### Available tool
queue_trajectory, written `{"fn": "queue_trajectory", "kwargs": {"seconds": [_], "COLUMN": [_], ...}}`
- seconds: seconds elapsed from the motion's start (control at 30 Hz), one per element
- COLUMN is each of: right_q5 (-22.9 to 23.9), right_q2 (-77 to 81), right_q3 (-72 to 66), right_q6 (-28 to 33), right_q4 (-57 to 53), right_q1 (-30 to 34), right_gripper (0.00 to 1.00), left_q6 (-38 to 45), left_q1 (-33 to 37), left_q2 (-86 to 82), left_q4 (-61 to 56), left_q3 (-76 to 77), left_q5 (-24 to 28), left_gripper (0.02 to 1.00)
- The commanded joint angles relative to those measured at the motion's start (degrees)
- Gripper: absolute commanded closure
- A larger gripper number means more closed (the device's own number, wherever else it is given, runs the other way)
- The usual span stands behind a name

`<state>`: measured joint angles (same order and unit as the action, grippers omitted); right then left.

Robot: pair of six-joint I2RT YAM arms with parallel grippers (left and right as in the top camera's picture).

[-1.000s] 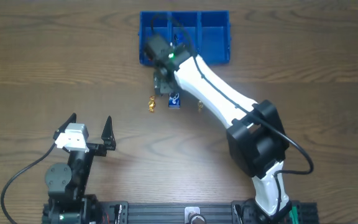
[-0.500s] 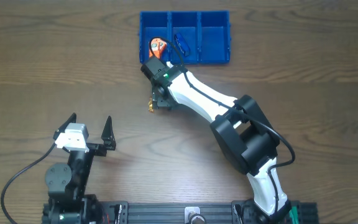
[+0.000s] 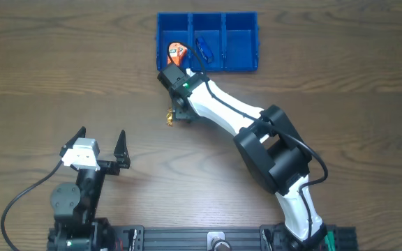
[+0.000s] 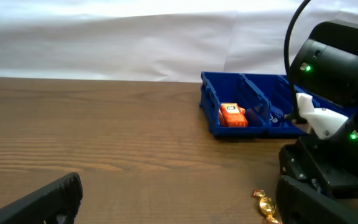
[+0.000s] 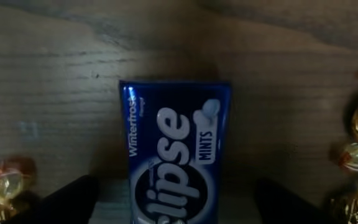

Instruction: Sort Candies Into Trays

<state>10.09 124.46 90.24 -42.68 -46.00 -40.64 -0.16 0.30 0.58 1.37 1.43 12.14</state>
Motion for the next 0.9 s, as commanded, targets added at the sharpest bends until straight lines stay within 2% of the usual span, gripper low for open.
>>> {"fn": "queue_trajectory", "kwargs": {"seconds": [0.03,0.13,0.2,0.23,0.37,0.47,0.53,0.57,0.67,0.8,0.9], "right_q5": [0.8,0.8,0.8,0.8,2.4,8.9,14.8,15.8,17.4,17.3,16.6], "right_q2": [1.4,1.4,1.4,1.4,-3.0,-12.9,-19.4,-19.9,-19.6,-17.3,-13.3], "right_q3": [-0.1,-0.1,-0.1,-0.1,-0.1,-0.1,2.5,4.1,11.0,13.4,13.4], "right_q6": [-0.4,-0.4,-0.4,-0.5,-0.4,1.1,6.5,8.1,14.6,22.3,25.2], "right_q4": [0.3,0.2,0.0,-0.1,-2.9,-4.8,-3.8,-3.8,-1.9,9.4,15.5], "right_q1": [0.3,0.3,0.3,0.4,0.6,0.9,2.0,2.4,5.3,8.1,9.0], "right_gripper": [0.384,0.614,0.717,0.730,0.737,0.739,0.730,0.728,0.728,0.724,0.724], "left_q6": [0.0,0.0,0.0,0.0,0.0,0.0,0.0,0.0,0.0,0.0,0.0], "left_q1": [0.0,0.0,0.0,0.0,0.0,0.0,0.0,0.0,0.0,0.0,0.0], "left_q2": [-0.4,-0.4,-0.4,-0.4,-0.4,-0.4,-0.4,-0.4,-0.4,-0.4,-0.4], "left_q4": [1.8,1.8,1.8,1.8,1.8,1.8,1.8,1.8,1.8,1.8,1.8], "left_q3": [-1.2,-1.2,-1.2,-1.2,-1.2,-1.2,-1.2,-1.2,-1.2,-1.2,-1.2], "left_q5": [1.4,1.4,1.4,1.4,1.4,1.4,1.4,1.4,1.4,1.4,1.4], "left_gripper": [0.020,0.020,0.020,0.020,0.020,0.020,0.020,0.020,0.020,0.020,0.020]}}
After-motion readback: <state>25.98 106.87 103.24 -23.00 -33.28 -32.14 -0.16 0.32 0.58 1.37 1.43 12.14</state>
